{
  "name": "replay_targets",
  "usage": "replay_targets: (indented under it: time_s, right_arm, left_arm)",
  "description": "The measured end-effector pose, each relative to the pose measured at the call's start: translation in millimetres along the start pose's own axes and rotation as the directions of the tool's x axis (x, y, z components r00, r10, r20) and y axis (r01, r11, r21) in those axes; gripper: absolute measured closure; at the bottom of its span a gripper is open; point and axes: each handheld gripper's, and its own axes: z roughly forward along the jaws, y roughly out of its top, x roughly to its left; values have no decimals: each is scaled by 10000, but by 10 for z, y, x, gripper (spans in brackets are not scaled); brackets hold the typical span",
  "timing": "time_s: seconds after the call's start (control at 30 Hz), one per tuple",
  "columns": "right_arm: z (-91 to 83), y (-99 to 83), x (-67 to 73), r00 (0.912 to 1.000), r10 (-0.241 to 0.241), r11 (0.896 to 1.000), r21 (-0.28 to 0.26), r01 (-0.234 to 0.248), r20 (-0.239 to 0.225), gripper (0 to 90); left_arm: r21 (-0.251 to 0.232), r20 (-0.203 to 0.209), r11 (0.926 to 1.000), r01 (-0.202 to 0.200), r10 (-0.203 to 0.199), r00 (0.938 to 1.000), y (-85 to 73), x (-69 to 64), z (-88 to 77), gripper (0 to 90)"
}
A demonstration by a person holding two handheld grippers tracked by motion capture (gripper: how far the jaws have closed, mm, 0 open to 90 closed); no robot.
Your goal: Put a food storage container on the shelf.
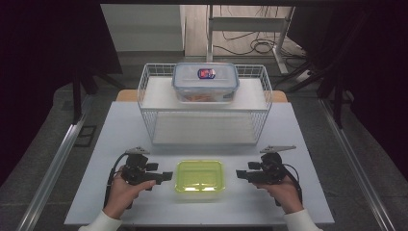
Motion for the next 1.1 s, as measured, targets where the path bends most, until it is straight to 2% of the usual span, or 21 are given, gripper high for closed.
replay_targets:
  time_s: [0.13, 0.33, 0.5, 0.57, 0.73, 0.97, 1.1]
  right_arm:
    - [32, -1, 19, 10000, -71, 10000, 54, 72, -65, 281]
    - [120, 1, 91, 9994, -173, 9998, 95, 176, -306, 283]
    - [208, 13, 161, 9982, -146, 9999, 29, 148, -580, 301]
    - [251, 21, 184, 9977, -101, 9999, 70, 106, -665, 310]
    - [363, 27, 217, 9954, 78, 9999, 153, -63, -951, 330]
    - [458, 13, 227, 9933, 324, 9992, 279, -295, -1109, 348]
    - [521, 12, 215, 9898, 588, 9979, 333, -550, -1296, 383]
  left_arm:
    - [-22, 70, 9999, 146, -145, 9999, 5, 11, 22, 213]
    - [-108, 423, 9991, 410, -405, 9983, 23, 15, 59, 221]
    - [-83, 644, 9971, 755, -748, 9951, 59, 30, 139, 247]
    - [8, 715, 9971, 767, -765, 9945, 76, 39, 181, 262]
    - [269, 1005, 9954, 921, -944, 9904, 83, 38, 281, 291]
    - [513, 1518, 9910, 1235, -1300, 9798, 74, 68, 381, 307]
    - [658, 1612, 9908, 1185, -1278, 9786, 64, 56, 416, 331]
